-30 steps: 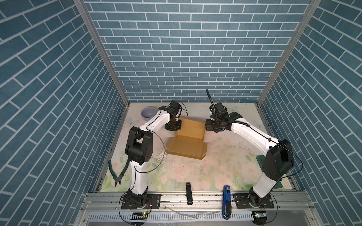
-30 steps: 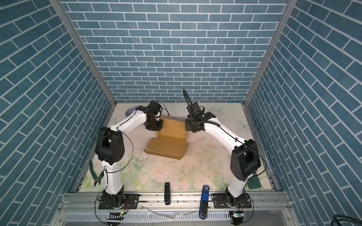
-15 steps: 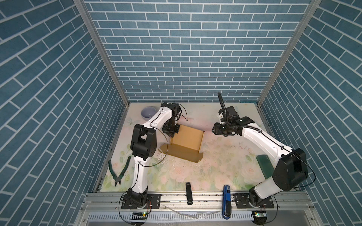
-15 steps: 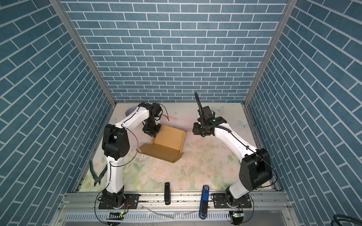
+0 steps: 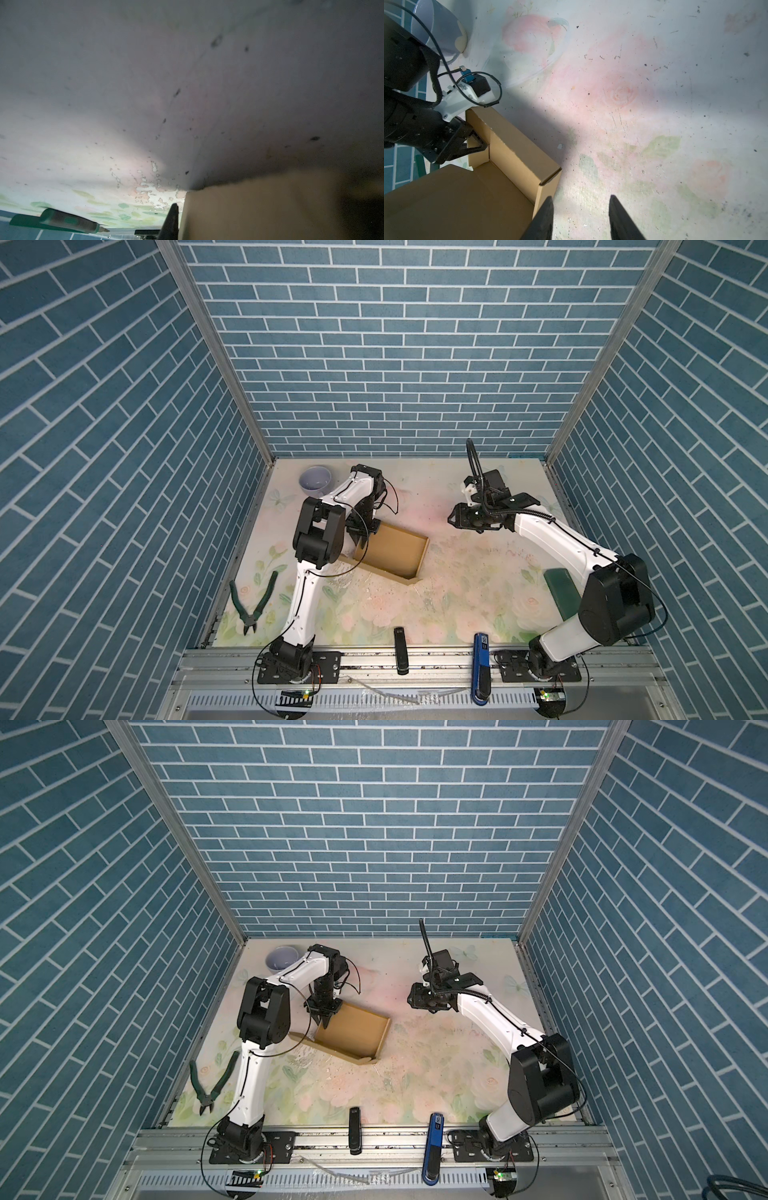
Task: Fold the paper box
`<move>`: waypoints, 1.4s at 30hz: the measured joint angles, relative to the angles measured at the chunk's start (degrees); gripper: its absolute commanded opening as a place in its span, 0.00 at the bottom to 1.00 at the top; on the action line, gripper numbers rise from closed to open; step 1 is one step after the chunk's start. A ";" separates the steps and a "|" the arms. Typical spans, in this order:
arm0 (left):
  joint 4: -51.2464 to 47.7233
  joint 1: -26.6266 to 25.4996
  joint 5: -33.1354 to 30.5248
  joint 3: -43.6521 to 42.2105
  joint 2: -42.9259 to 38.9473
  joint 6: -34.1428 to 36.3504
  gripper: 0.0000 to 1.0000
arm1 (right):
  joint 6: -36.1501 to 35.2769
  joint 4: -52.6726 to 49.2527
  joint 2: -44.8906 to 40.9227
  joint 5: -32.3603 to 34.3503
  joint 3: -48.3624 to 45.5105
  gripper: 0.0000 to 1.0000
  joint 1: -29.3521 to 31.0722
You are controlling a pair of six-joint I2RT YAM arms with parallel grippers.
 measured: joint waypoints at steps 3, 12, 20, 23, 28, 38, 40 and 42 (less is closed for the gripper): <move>-1.46 -0.11 -0.17 3.08 1.05 0.48 0.26 | -0.07 0.79 0.07 -0.96 0.00 0.44 -0.15; -4.20 -0.20 -1.55 10.19 2.62 1.03 0.49 | -1.51 2.58 2.03 -3.76 -0.09 0.43 -0.15; -4.46 0.00 -3.67 26.43 2.58 -1.16 0.54 | -1.53 3.65 2.67 -3.80 -0.85 0.42 -0.15; -4.00 0.11 -5.07 33.92 1.64 -2.75 0.54 | -1.51 4.26 2.67 -3.65 -1.64 0.41 -0.15; -1.36 0.17 -7.96 35.95 -7.19 -5.49 0.50 | -1.53 4.57 2.67 -3.41 -1.90 0.41 -0.15; 10.27 -0.61 -9.97 -0.94 -43.71 -11.30 0.41 | -3.76 4.46 2.97 -3.41 -1.79 0.31 -0.15; 11.47 -1.29 -10.14 -9.44 -50.16 -12.92 0.41 | -4.26 4.31 3.48 -3.50 -1.77 0.28 -0.15; 12.04 -2.16 -10.40 -17.44 -56.17 -14.78 0.40 | -4.63 3.80 4.20 -3.72 -1.62 0.27 -0.13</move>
